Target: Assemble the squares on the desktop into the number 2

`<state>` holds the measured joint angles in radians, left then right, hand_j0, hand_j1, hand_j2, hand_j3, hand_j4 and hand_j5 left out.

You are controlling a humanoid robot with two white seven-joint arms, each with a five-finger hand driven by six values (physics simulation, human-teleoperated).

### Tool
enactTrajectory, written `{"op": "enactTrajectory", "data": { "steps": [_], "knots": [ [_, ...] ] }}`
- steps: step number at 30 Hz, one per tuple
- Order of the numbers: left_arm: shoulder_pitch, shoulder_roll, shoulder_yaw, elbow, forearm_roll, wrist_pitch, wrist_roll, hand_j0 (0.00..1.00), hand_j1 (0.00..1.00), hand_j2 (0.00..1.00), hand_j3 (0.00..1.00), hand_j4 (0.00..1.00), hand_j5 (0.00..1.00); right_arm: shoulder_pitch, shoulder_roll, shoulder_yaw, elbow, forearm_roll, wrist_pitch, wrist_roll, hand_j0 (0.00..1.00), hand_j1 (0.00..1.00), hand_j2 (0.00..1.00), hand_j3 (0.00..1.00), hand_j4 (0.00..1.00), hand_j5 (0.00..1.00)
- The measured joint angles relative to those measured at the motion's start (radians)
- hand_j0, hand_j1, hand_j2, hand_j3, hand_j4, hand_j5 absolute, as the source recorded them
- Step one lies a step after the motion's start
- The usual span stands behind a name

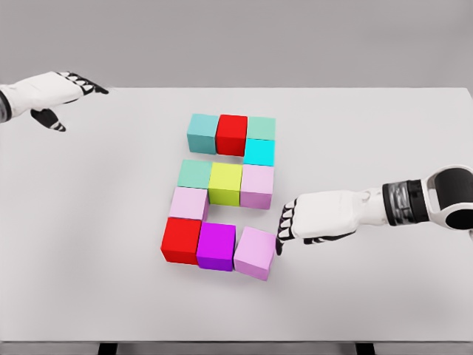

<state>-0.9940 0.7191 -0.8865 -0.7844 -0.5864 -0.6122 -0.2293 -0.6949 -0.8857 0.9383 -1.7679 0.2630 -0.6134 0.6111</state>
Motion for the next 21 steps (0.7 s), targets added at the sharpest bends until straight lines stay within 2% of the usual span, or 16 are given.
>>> {"op": "enactTrajectory", "data": {
  "steps": [21],
  "knots": [
    [0.006, 0.009, 0.004, 0.012, -0.009, 0.0, 0.0, 1.0, 1.0, 1.0, 1.0, 1.0, 1.0, 0.0, -0.005, -0.031, 0.001, -0.002, 0.0, 0.0, 0.62, 0.62, 0.62, 0.62, 0.62, 0.62]
  ]
}}
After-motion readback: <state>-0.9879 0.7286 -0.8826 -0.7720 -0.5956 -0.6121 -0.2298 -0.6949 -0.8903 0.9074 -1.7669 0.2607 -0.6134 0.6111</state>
